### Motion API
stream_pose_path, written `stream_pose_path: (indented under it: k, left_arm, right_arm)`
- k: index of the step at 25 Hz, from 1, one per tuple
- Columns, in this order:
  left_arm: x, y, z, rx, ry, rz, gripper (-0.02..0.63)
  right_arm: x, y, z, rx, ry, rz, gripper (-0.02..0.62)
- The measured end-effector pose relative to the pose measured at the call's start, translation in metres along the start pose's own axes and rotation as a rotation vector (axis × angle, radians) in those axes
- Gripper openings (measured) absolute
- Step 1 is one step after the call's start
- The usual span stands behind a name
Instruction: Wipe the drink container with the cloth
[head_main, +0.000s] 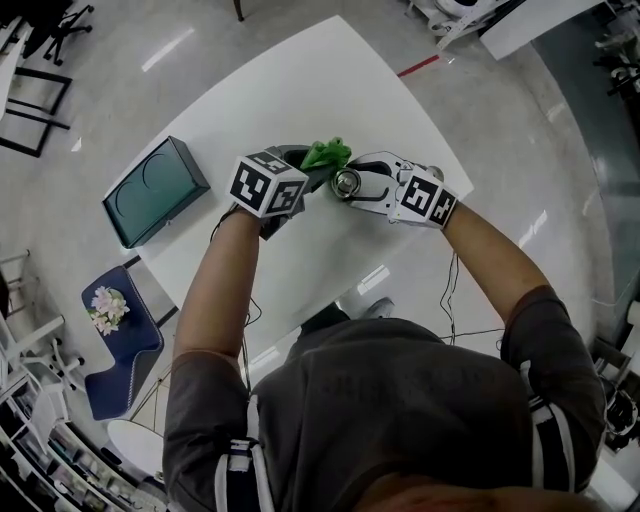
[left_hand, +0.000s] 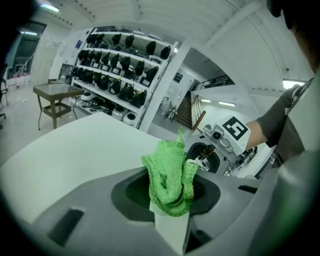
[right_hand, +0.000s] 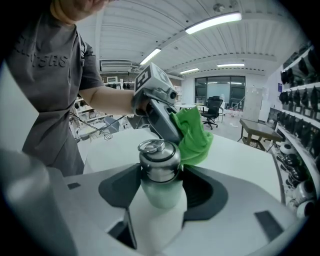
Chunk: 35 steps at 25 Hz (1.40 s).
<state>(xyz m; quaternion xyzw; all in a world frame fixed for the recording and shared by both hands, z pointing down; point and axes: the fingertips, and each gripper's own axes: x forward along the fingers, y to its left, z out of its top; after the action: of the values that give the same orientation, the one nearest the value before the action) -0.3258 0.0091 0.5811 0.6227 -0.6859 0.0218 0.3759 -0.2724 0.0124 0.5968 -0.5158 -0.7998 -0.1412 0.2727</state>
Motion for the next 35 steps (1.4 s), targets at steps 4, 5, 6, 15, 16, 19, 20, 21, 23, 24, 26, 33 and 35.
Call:
stream_pose_path:
  k: [4,5,6,15,16,19,20,21,23,24,26,33,35]
  left_arm:
    - [-0.002,-0.005,0.0,0.032,0.001,-0.063,0.11]
    - [-0.007,-0.008,-0.003,0.03,0.0,-0.071,0.11]
    - [-0.013,-0.012,-0.007,0.025,-0.003,-0.076,0.11]
    - [-0.019,-0.059,-0.061,-0.039,-0.012,-0.157,0.11]
    - [-0.016,-0.064,-0.064,-0.037,-0.008,-0.169,0.11]
    - [-0.011,-0.071,-0.067,-0.047,-0.022,-0.192,0.11]
    - [-0.011,-0.071,-0.067,-0.057,-0.036,-0.196,0.11]
    - [-0.012,-0.071,-0.067,-0.069,-0.051,-0.2,0.11]
    - [-0.015,-0.068,-0.068,-0.089,-0.074,-0.198,0.11]
    - [-0.018,-0.066,-0.069,-0.098,-0.081,-0.19,0.11]
    - [-0.025,-0.059,-0.074,-0.116,-0.089,-0.167,0.11]
    - [-0.027,-0.055,-0.098,-0.141,-0.058,-0.134,0.11]
    - [-0.025,-0.056,-0.103,-0.146,-0.049,-0.135,0.11]
  right_arm:
    - [0.001,0.0,0.0,0.006,-0.008,0.002,0.252]
    - [0.001,-0.001,0.0,0.006,-0.01,0.003,0.252]
    - [0.001,-0.001,0.001,0.005,-0.012,0.005,0.253]
    - [-0.001,0.001,-0.002,0.006,-0.009,0.014,0.254]
    - [-0.001,0.001,-0.001,0.006,-0.008,0.013,0.254]
    - [-0.002,0.0,0.0,0.004,-0.003,0.011,0.255]
    - [-0.002,0.0,0.0,0.001,0.001,0.011,0.255]
    - [-0.002,0.0,0.0,-0.003,0.006,0.011,0.255]
    - [-0.001,0.001,0.0,-0.015,0.025,0.014,0.258]
    - [0.0,0.001,0.0,-0.025,0.042,0.017,0.261]
    - [0.001,0.001,0.0,-0.06,0.093,0.02,0.265]
    - [0.008,0.008,0.017,-0.291,0.274,0.06,0.284]
    - [0.012,0.009,0.018,-0.346,0.346,0.086,0.262]
